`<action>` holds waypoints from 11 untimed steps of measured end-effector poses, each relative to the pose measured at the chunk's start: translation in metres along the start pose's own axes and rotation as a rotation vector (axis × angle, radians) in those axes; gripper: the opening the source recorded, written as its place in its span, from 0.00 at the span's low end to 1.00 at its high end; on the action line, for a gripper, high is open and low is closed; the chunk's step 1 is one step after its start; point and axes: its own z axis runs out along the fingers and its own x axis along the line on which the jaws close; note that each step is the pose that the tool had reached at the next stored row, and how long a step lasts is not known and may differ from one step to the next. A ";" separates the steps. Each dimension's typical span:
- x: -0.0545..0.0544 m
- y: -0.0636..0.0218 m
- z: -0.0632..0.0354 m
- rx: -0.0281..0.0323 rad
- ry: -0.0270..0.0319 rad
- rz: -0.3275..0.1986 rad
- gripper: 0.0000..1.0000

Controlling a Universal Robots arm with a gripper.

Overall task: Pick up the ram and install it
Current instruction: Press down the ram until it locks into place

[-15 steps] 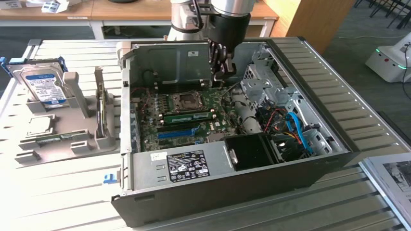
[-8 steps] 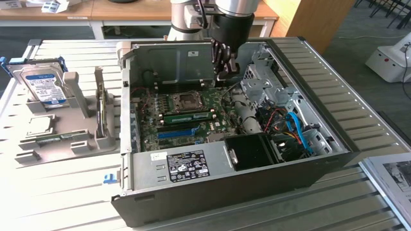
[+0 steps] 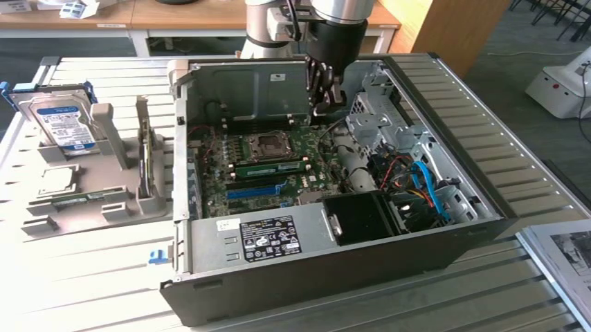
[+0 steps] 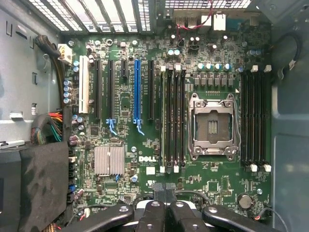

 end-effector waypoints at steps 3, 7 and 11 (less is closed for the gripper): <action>0.000 0.0000 0.0007 0.0000 -0.0001 0.000 0.10; 0.000 -0.0001 0.0022 0.0000 0.0000 0.000 0.10; 0.000 -0.0001 0.0040 0.0000 0.0000 0.000 0.10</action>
